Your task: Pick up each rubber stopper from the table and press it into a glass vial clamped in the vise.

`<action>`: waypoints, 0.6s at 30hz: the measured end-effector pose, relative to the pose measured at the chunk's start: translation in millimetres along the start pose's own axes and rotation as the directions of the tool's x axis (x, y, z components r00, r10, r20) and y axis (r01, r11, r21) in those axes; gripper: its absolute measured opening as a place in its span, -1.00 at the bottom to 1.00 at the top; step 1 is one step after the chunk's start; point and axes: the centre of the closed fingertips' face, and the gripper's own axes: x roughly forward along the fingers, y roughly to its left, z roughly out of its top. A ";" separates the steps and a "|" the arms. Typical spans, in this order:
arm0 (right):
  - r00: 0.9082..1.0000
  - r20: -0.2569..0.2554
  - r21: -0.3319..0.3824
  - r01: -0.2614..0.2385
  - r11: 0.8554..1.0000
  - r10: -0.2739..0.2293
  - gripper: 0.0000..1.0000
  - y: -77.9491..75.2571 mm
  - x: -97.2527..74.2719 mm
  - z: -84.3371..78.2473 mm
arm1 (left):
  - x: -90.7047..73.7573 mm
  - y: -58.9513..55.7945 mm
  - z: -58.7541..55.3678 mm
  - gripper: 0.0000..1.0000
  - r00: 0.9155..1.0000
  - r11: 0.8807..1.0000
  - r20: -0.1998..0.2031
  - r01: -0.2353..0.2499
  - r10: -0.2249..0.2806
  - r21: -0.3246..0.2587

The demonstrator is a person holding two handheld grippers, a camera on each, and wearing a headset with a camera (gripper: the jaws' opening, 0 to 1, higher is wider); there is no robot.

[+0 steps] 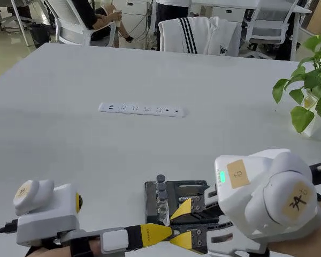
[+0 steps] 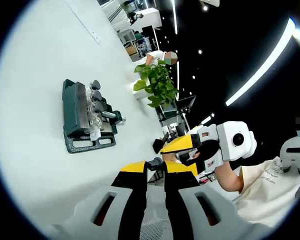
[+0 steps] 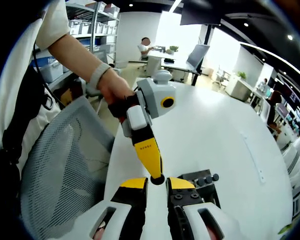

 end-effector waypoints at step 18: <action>1.000 -0.005 -0.014 -0.017 1.000 0.016 -0.80 2.3 3.5 2.6 | -1.7 -9.1 0.7 -0.82 0.999 0.999 0.012 0.040 -0.040 -0.019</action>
